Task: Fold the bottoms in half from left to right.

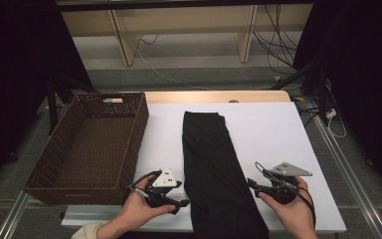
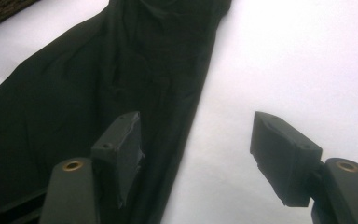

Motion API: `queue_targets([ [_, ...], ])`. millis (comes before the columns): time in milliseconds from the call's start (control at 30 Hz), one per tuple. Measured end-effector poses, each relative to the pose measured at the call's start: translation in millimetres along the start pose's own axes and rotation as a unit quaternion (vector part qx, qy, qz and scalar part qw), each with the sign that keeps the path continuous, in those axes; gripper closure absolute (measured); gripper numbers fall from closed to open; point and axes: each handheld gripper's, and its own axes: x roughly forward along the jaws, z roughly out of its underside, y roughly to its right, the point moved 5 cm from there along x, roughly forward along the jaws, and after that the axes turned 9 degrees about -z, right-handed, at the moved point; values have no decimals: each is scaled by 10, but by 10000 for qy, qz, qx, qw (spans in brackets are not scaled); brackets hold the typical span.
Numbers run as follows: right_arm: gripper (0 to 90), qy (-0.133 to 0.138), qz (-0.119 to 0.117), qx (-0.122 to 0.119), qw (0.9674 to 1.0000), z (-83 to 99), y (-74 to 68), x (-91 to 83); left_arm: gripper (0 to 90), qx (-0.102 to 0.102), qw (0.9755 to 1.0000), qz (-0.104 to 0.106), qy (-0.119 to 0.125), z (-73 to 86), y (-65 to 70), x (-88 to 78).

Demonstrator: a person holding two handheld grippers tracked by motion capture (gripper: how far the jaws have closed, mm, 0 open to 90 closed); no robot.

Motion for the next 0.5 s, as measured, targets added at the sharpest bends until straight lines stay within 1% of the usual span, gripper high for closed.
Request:
queue_targets([
  [133, 341, 34, 37, -42, 10000, 23, -2, -21, 328, 44, 10000, -43, -14, -4, 6, 4],
  [300, 340, 69, 162, -182, 9997, 46, -10, -59, 329, 50, 10000, -85, -1, -13, 11, -3],
  [333, 339, 110, 146, -143, 9997, 44, -11, -68, 328, 41, 9999, -111, 0, -12, 0, -4],
  [500, 335, 78, 168, -164, 9997, 56, -16, -63, 328, 13, 9999, -138, 30, -14, -15, -12],
])
